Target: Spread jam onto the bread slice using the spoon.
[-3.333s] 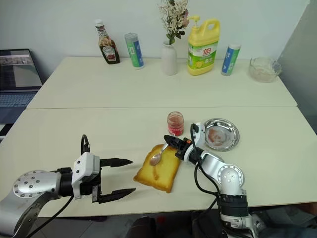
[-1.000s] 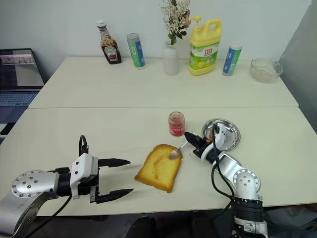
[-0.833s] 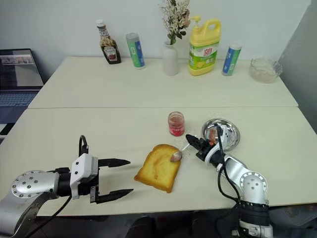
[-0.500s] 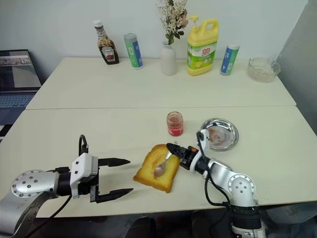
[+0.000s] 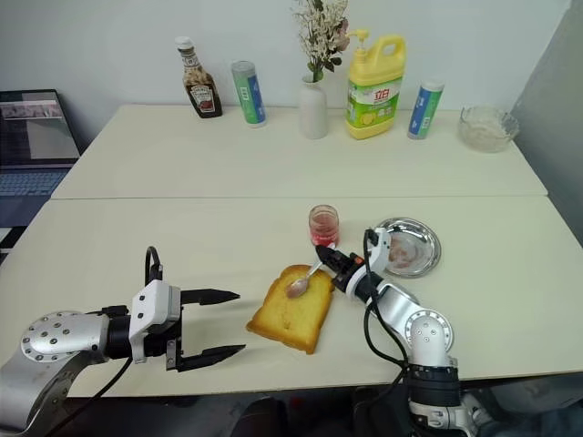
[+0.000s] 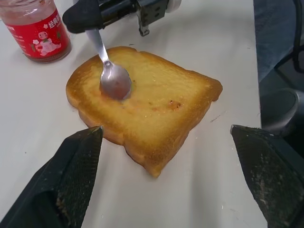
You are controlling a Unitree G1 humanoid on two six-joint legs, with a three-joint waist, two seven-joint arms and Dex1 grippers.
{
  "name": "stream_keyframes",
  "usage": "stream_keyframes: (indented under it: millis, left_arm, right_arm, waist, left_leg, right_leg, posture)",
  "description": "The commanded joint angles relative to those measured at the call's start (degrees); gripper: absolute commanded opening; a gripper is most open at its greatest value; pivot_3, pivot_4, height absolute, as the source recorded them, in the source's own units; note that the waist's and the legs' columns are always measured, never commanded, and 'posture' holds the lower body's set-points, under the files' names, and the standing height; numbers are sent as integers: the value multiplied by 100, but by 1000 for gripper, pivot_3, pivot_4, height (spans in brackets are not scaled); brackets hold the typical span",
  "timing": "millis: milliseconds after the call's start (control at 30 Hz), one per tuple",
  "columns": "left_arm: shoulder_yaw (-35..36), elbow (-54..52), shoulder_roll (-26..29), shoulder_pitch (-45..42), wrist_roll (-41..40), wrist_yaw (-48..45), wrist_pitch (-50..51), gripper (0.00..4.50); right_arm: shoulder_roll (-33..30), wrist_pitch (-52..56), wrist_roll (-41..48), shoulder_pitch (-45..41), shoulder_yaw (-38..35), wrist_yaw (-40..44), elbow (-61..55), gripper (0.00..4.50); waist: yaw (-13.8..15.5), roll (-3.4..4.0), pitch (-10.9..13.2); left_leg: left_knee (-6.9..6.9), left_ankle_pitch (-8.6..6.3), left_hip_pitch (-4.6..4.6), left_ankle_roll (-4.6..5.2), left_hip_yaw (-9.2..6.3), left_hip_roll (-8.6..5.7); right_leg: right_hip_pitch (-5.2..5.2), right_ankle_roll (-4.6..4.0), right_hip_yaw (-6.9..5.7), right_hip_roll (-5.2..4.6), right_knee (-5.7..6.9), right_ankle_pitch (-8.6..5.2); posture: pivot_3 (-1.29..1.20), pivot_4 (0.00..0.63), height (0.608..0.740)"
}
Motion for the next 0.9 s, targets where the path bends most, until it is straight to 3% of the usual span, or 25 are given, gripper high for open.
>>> stream_keyframes:
  millis: [33, 533, 700, 900]
  left_arm:
    - [23, -117, -37, -100, -67, 65, -16, 4500]
    - [-178, -260, -179, -1062, -472, 248, 567, 4500]
    - [-530, -382, -147, -1987, -565, 268, 914, 4500]
    - [-1016, -456, -286, -2670, -323, 530, 1130, 4500]
  right_arm:
    - [-288, 361, 412, 288, -241, -39, -448, 31]
    - [-753, 234, 956, 192, -292, 196, -1348, 31]
    - [-1072, -169, 1638, -52, -1068, -352, -1560, 31]
    - [-1916, -627, 1355, 10, -1833, -421, -1140, 31]
  waist:
    - [9, 0, 0]
    - [-2, 1, 1]
    - [36, 0, 2]
    - [45, -1, 1]
  left_leg:
    - [-1, 0, -1, 0, -2, 0]
    - [0, 0, -3, 0, -1, 0]
    - [11, 0, -9, 0, -8, -3]
    - [14, 0, -14, 0, -2, -8]
  right_leg:
    - [0, -1, -1, 0, 0, 1]
    - [0, 8, 1, 3, -1, -4]
    - [0, 9, -4, 4, 2, 0]
    - [3, 10, 2, 1, -8, 7]
  posture:
    - [0, 150, 740]
    - [0, 150, 740]
    - [0, 150, 740]
    - [0, 150, 740]
